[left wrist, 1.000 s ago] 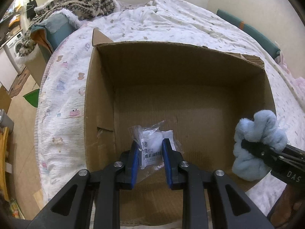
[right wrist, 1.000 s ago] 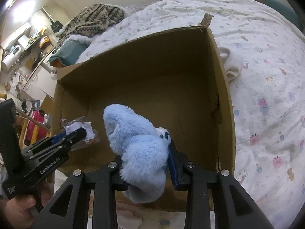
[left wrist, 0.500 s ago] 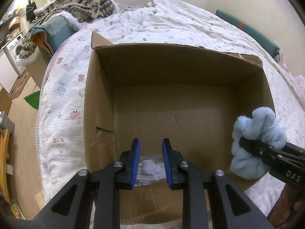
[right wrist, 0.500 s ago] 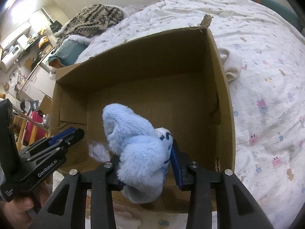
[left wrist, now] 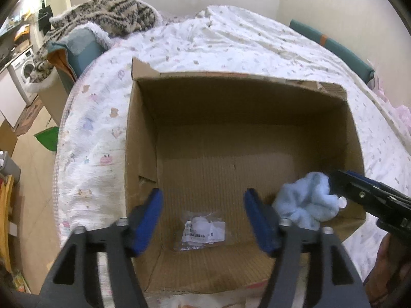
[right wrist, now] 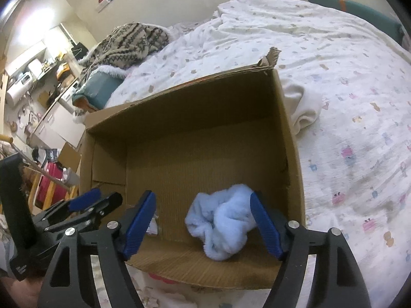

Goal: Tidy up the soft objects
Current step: 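Grasp the tan cardboard tube with the left gripper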

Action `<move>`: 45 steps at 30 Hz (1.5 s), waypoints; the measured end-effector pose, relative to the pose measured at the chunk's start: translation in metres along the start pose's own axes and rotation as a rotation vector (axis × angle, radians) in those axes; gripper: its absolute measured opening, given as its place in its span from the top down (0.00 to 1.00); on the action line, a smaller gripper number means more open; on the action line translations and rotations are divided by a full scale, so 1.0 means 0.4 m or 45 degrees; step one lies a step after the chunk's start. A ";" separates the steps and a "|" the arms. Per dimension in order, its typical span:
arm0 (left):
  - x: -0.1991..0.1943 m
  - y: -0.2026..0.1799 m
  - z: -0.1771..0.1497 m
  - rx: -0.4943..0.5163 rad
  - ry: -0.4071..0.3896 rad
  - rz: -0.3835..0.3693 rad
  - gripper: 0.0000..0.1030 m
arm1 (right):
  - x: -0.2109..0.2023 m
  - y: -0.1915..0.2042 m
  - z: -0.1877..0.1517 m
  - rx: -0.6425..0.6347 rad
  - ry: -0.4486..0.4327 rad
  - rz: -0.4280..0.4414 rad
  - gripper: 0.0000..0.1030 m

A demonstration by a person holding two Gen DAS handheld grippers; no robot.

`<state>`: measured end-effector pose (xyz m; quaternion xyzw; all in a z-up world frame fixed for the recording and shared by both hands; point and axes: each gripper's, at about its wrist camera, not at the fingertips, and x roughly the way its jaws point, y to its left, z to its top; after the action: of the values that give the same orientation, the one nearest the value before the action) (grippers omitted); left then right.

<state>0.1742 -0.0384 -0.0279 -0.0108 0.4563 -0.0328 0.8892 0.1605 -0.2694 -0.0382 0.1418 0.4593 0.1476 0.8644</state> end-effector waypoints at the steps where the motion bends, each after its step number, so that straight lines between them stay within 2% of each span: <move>1: -0.003 -0.002 0.001 0.002 -0.004 -0.003 0.35 | -0.002 -0.002 0.001 0.003 0.000 -0.004 0.22; 8: -0.026 0.000 -0.003 0.006 -0.021 0.021 0.35 | -0.031 -0.007 -0.007 0.018 -0.021 -0.026 0.22; 18: -0.113 0.029 -0.022 -0.023 -0.073 0.060 0.35 | -0.119 0.003 -0.035 0.002 -0.059 -0.037 0.22; 26: -0.167 0.060 -0.076 -0.088 -0.052 0.049 0.35 | -0.162 0.000 -0.079 0.013 -0.061 -0.054 0.22; 31: -0.174 0.072 -0.110 -0.117 -0.002 0.024 0.35 | -0.182 -0.002 -0.111 0.039 -0.061 -0.053 0.22; 38: -0.196 0.070 -0.149 -0.107 0.005 0.027 0.35 | -0.211 -0.003 -0.155 0.082 -0.057 -0.051 0.22; 45: -0.206 0.092 -0.182 -0.168 0.034 0.024 0.35 | -0.215 0.012 -0.193 0.089 -0.020 -0.042 0.22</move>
<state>0.0690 0.0046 -0.0052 -0.0649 0.4692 0.0056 0.8807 0.0495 -0.2897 -0.0133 0.1652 0.4596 0.1160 0.8649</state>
